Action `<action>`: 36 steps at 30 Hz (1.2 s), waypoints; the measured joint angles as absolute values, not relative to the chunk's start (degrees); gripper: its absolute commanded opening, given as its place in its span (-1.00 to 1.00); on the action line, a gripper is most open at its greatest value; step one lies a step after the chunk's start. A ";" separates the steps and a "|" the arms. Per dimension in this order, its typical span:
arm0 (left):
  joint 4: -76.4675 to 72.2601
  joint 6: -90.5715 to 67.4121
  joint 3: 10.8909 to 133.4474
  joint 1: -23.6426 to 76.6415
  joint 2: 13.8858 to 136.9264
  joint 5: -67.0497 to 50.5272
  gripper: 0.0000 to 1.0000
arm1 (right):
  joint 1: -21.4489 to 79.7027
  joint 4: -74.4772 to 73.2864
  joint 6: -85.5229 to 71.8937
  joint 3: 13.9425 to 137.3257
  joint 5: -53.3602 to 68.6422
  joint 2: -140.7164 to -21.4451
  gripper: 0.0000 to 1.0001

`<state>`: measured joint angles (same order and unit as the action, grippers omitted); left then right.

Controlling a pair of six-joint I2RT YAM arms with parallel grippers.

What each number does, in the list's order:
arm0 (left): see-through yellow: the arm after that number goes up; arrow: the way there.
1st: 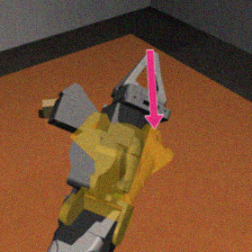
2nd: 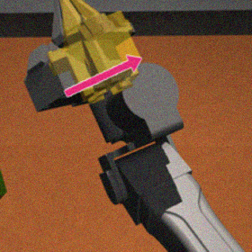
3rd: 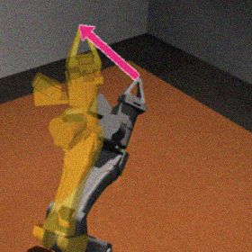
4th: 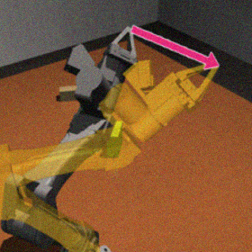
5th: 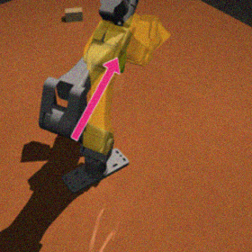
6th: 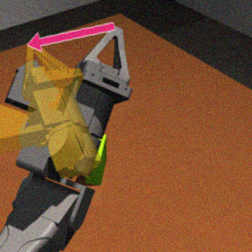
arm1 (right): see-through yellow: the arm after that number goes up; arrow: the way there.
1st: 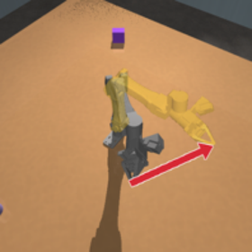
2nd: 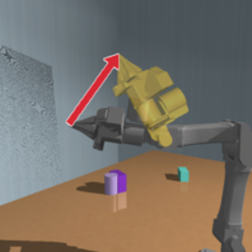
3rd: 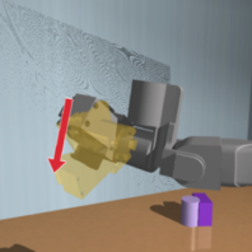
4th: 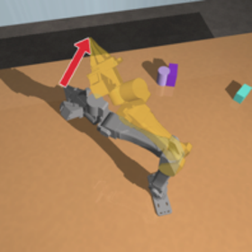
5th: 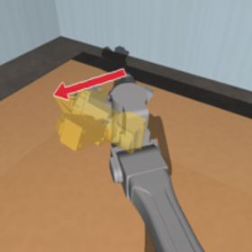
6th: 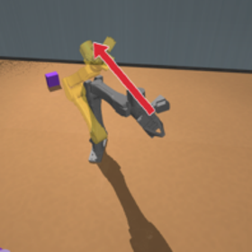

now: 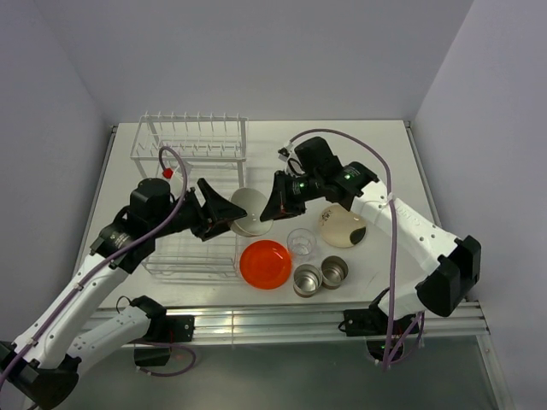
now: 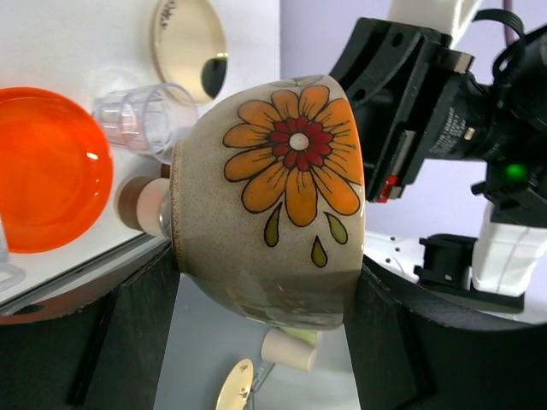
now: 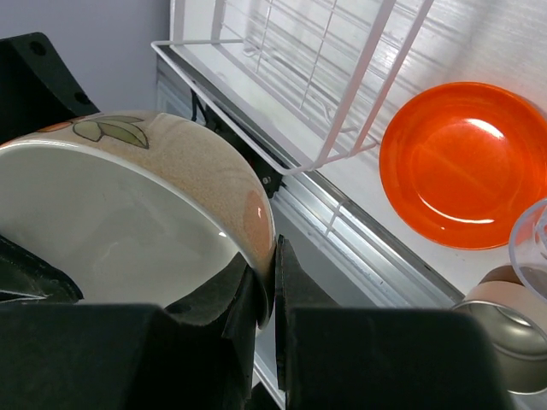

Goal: Load the mixed dishes into the dish rack

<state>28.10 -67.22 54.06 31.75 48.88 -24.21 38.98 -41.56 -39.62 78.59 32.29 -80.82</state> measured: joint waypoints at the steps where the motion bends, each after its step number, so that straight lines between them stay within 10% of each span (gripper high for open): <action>1: 28.60 -67.20 54.00 31.75 48.75 -23.79 0.00 | 39.33 -41.54 -39.79 78.67 31.92 -81.08 -1.00; 11: 35.42 -67.20 53.89 31.86 44.88 -16.01 -0.49 | 41.87 -38.17 -40.69 79.88 32.71 -85.89 -1.00; 20: 37.36 -67.99 51.09 31.86 37.93 -10.66 0.38 | 43.13 -33.01 -41.17 80.29 36.49 -88.75 -1.00; 36: 37.17 -69.21 50.35 31.97 38.00 -10.15 0.59 | 44.62 -33.01 -41.98 81.10 37.15 -89.84 -1.00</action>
<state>37.17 -69.21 50.35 31.97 38.00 -10.15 44.62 -33.01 -41.98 81.10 37.15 -89.84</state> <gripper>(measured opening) 0.794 0.144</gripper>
